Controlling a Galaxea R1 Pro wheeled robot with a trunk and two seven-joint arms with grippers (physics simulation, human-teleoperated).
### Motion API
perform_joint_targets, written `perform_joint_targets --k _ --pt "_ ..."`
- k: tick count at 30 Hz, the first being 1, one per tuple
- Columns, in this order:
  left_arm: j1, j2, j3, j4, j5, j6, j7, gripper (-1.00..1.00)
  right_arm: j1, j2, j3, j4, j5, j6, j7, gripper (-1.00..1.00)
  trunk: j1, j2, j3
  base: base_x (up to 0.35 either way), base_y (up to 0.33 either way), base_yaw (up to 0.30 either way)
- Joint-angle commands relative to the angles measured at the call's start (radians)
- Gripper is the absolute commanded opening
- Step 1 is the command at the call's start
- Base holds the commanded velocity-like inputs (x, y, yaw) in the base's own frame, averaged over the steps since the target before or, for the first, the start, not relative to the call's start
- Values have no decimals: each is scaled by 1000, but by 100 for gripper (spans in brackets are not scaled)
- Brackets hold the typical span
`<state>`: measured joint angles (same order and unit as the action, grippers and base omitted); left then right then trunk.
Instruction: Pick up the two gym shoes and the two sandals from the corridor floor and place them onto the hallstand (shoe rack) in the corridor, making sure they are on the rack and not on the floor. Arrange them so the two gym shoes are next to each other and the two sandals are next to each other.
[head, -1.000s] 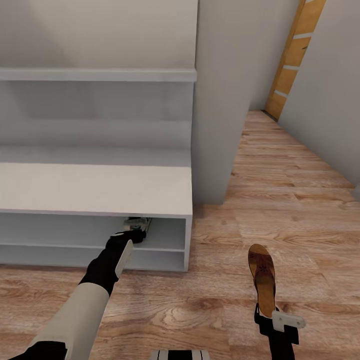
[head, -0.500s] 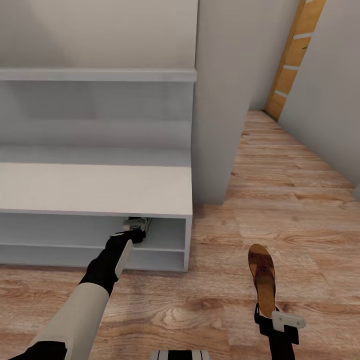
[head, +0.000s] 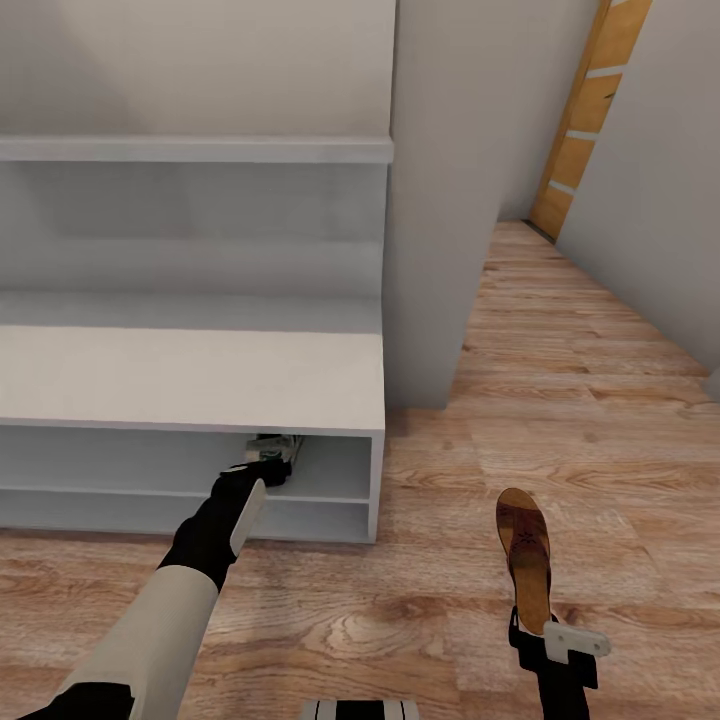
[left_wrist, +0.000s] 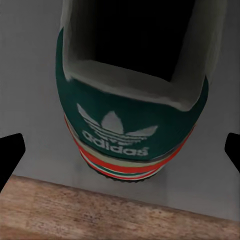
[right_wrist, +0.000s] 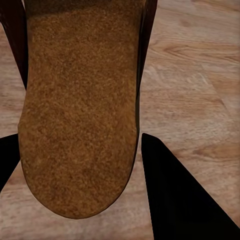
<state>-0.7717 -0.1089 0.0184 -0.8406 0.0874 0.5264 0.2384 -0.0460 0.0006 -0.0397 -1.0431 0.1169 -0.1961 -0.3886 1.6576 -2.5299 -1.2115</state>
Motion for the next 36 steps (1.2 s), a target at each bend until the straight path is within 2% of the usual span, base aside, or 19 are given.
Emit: perform_joint_targets --k 1,19,36 --pt "0 0 0 0 0 0 0 100 0 0 0 0 -3 -2 1 -100 0 0 0 0 0 0" --pt "0 0 0 0 -1 0 -1 100 0 1 0 0 -3 -2 1 -100 0 0 0 -12 0 0" --pt "0 0 0 0 0 0 -1 100 -1 0 1 0 -3 -2 1 -100 0 0 0 -169 0 0"
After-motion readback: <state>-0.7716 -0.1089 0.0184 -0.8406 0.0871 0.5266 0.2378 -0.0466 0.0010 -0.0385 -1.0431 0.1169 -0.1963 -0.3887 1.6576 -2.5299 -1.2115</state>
